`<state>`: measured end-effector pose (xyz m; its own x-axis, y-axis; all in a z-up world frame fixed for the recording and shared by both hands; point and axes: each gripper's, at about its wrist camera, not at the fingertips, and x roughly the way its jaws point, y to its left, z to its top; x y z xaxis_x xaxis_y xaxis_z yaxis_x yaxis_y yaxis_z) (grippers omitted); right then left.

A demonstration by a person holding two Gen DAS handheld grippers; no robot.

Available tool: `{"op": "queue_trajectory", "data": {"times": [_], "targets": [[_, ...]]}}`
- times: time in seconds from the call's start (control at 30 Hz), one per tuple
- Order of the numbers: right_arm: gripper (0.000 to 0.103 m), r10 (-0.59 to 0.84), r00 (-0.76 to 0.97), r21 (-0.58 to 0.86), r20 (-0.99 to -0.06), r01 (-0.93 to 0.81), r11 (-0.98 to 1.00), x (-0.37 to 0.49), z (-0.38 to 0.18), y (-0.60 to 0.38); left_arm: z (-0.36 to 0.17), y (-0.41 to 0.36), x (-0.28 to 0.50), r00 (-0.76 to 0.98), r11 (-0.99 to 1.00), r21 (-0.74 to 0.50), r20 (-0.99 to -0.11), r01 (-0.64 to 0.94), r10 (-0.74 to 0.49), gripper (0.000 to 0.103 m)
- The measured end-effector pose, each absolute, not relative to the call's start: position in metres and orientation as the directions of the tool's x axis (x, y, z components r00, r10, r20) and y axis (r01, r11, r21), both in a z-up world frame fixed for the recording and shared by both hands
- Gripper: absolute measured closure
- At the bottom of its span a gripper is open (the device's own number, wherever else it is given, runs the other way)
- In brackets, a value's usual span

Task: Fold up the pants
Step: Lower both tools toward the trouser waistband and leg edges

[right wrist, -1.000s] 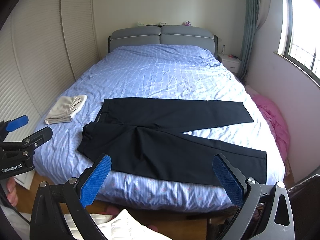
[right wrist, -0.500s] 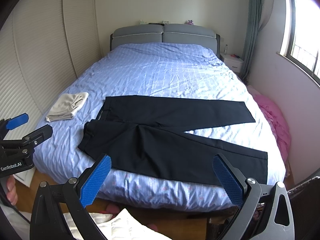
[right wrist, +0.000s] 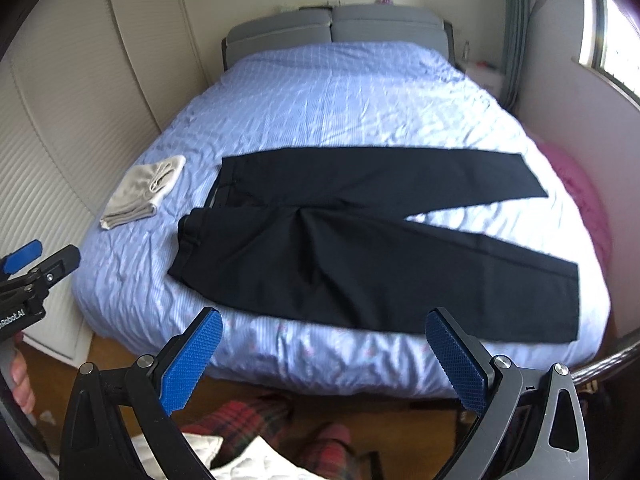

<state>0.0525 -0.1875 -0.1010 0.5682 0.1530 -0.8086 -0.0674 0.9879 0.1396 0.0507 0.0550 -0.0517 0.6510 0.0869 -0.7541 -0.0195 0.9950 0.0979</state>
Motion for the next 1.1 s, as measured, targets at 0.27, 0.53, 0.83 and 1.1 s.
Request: {"op": "queue_trajectory", "data": {"times": [0.27, 0.53, 0.83, 1.1], "targets": [[0.004, 0.162, 0.480, 0.179, -0.862, -0.010, 0.984, 0.093, -0.176, -0.162, -0.131, 0.097, 0.095, 0.545, 0.996, 0.078, -0.834, -0.035, 0.084, 0.000], [0.012, 0.168, 0.412, 0.240, -0.896, 0.130, 0.962, 0.124, -0.266, -0.153, -0.220, 0.112, 0.139, 0.445, 1.000, 0.016, -0.895, -0.025, 0.026, 0.003], [0.024, 0.215, 0.376, 0.332, -0.902, 0.282, 0.900, 0.135, -0.348, -0.159, -0.302, 0.116, 0.167, 0.379, 0.996, -0.080, -0.924, -0.046, -0.057, 0.006], [0.031, 0.267, 0.395, 0.414, -0.879, 0.357, 0.837, 0.145, -0.377, -0.169, -0.346, 0.118, 0.179, 0.309, 0.983, -0.161, -0.942, -0.085, -0.128, 0.009]]}}
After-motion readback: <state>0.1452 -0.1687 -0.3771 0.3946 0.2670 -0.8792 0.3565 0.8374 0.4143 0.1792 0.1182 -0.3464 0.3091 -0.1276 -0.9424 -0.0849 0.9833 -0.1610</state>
